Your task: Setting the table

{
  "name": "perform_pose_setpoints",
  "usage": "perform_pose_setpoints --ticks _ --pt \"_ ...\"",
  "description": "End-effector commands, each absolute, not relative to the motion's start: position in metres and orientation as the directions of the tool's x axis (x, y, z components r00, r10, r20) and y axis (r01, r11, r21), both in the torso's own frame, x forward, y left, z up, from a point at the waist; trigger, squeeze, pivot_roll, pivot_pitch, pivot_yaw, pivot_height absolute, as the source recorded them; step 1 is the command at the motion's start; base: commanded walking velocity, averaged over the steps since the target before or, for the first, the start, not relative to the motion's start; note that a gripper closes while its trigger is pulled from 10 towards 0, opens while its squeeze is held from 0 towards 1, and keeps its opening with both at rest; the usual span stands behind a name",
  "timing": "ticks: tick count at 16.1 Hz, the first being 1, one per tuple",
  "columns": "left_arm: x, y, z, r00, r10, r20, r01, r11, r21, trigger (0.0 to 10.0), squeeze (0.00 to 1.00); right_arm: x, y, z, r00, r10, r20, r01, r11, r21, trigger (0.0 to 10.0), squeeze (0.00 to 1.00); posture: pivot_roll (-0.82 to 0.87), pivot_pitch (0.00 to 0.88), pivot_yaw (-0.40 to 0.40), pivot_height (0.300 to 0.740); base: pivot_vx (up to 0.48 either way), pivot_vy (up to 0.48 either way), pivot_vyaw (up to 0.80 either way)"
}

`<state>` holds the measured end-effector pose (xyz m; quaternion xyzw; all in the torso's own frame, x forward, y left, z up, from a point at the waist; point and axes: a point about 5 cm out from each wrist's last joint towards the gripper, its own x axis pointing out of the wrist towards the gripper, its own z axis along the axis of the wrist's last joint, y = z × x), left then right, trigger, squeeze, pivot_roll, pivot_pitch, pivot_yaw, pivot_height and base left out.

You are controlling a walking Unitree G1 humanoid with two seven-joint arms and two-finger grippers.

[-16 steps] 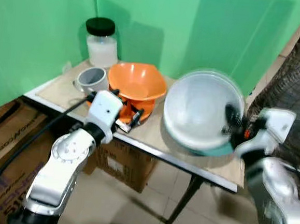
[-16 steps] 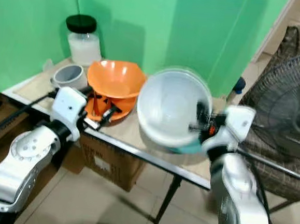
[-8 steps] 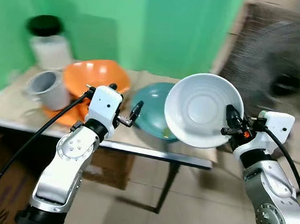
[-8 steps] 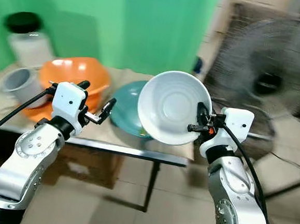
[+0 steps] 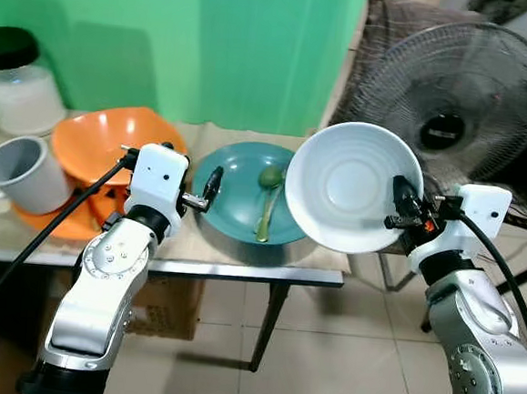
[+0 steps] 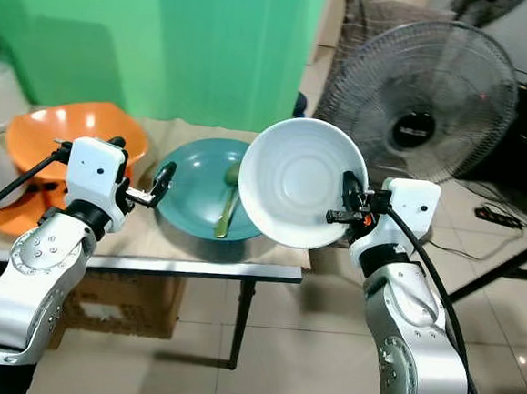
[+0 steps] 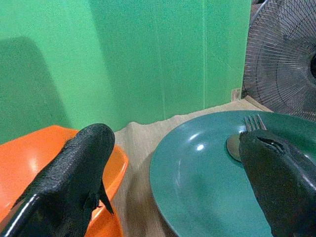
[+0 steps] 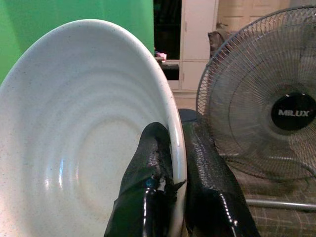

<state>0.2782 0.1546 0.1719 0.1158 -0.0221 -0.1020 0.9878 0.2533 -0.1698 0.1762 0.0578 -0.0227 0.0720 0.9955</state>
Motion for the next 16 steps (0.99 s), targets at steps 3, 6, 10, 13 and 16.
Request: perform_pose_setpoints --ticks 3,6,10,13,16 --pt "0.2793 0.1534 0.1726 0.984 -0.176 0.020 0.169 0.968 0.186 10.0 0.17 0.2545 -0.1734 0.1820 0.990 0.130 0.055 -0.133 0.989 0.071 10.0 0.00 0.04 0.000 -0.095 0.740 0.000 0.000 -0.80" --pt "0.2789 0.1517 0.1708 0.982 -0.189 0.011 0.184 0.967 0.174 10.0 0.10 0.2543 -0.1730 0.1809 0.991 0.124 0.048 -0.127 0.990 0.066 10.0 0.00 0.04 0.000 -0.090 0.740 0.000 0.000 -0.80" --pt "0.2775 0.1518 0.1712 0.980 -0.200 0.015 0.194 0.962 0.190 10.0 0.00 0.2537 -0.1718 0.1790 0.991 0.128 0.039 -0.130 0.989 0.065 10.0 0.00 0.05 0.000 -0.094 0.740 0.000 0.000 -0.80" --pt "0.2768 0.1530 0.1708 0.979 -0.202 0.011 0.195 0.960 0.202 10.0 0.00 0.2538 -0.1701 0.1782 0.991 0.132 0.032 -0.134 0.989 0.068 10.0 0.00 0.05 0.000 -0.096 0.740 0.000 0.000 -0.80" --pt "0.2766 0.1517 0.1703 0.977 -0.215 0.010 0.207 0.955 0.214 10.0 0.00 0.2532 -0.1687 0.1776 0.991 0.134 0.029 -0.136 0.988 0.073 10.0 0.00 0.05 0.000 -0.093 0.740 0.000 0.000 -0.80"
